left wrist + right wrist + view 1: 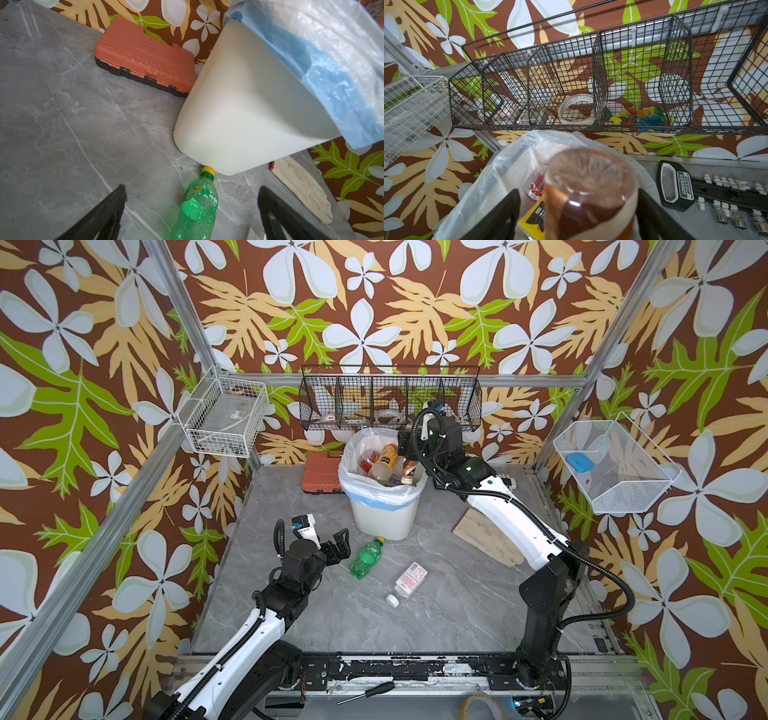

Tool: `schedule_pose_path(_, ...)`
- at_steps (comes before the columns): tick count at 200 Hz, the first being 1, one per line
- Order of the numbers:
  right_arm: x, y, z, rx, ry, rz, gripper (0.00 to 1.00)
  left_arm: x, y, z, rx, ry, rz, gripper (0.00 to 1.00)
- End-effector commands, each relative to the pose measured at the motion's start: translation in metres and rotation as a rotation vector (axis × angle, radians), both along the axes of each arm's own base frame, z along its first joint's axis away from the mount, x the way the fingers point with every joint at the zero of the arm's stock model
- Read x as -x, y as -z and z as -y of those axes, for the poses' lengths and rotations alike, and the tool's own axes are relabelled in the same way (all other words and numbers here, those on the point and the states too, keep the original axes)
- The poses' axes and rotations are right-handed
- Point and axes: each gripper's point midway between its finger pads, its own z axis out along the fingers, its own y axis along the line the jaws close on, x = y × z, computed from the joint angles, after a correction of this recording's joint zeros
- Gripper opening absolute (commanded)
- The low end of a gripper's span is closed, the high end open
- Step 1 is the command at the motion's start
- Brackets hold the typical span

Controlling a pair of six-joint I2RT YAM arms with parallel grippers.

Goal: Throw the plastic bottles in the bin
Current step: 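Carry the Nescafe bottle with the right gripper over the bin and release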

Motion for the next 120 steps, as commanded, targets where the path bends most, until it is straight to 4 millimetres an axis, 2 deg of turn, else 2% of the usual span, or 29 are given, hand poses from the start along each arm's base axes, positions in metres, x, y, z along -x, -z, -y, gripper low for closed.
schedule_pose_path(1,0.006,-0.014,0.006,-0.011,0.003,0.017,0.92,-0.004,-0.007,0.000,-0.007,-0.002,0.020,0.99)
schedule_pose_path(28,0.023,-0.041,0.029,-0.039,0.031,0.071,0.97,-0.004,-0.008,0.003,0.005,0.008,0.017,1.00)
schedule_pose_path(41,0.039,-0.052,0.042,-0.051,0.046,0.100,0.99,-0.005,-0.008,0.005,0.010,0.021,0.018,1.00)
schedule_pose_path(50,0.052,-0.053,0.054,-0.065,0.062,0.115,0.99,-0.005,-0.006,0.007,0.008,0.030,0.015,1.00)
schedule_pose_path(84,0.109,-0.005,0.099,-0.137,0.123,0.103,1.00,-0.010,-0.001,0.015,0.006,0.060,-0.023,0.99)
schedule_pose_path(90,0.117,0.009,0.106,-0.140,0.134,0.083,1.00,-0.010,0.000,0.017,0.010,0.069,-0.030,0.99)
schedule_pose_path(120,0.146,0.059,0.132,-0.144,0.192,-0.007,1.00,-0.012,0.014,0.030,0.007,0.136,-0.084,0.98)
